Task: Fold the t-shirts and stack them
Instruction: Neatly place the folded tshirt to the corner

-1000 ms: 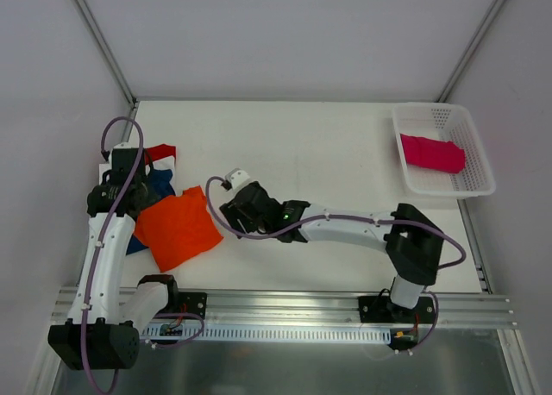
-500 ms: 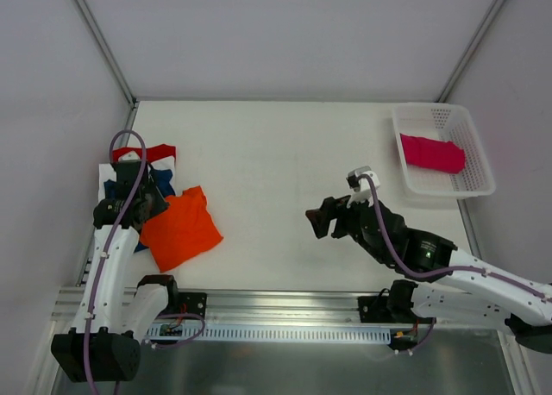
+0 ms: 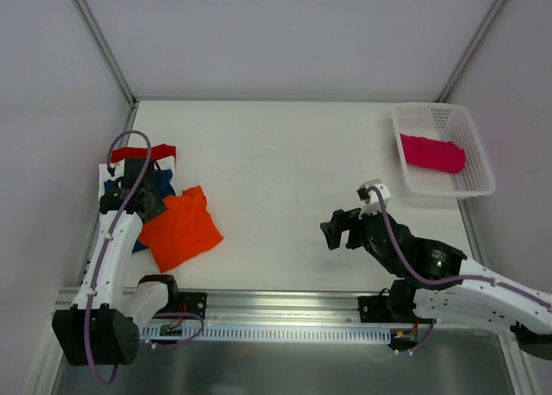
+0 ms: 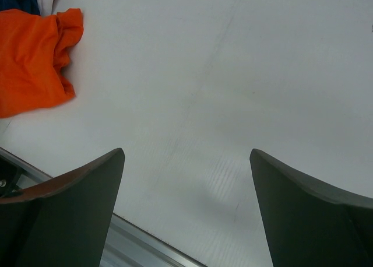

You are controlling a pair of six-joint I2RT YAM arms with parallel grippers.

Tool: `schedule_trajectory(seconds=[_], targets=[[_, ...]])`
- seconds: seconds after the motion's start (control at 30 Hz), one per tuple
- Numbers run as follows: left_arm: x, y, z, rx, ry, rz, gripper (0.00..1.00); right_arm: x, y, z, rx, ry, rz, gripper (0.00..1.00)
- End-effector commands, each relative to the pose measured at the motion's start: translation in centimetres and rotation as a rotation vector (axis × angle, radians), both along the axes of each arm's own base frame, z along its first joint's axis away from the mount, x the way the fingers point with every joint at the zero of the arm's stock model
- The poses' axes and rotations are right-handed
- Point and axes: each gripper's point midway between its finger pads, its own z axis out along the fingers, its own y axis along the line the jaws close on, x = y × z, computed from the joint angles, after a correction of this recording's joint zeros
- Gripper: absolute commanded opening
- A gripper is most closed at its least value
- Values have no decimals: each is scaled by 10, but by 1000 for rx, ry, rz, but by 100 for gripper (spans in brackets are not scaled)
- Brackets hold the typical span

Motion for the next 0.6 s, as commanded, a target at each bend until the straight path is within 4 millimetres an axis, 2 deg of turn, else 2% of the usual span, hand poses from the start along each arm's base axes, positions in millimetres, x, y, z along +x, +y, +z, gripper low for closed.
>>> schedule_trajectory(seconds=[0.0,0.2,0.33,0.57], targets=[[-12,16,4,68,51,87,44,3,-7,7,-18,-28,-11,93],[-18,27,6,129,71,116,44,2,-8,6,-3,-21,-7,95],[-16,30,1,145,119,108,43,1,-8,3,6,-11,-8,95],[1,28,-14,89,173,67,41,-5,-5,5,48,6,15,96]])
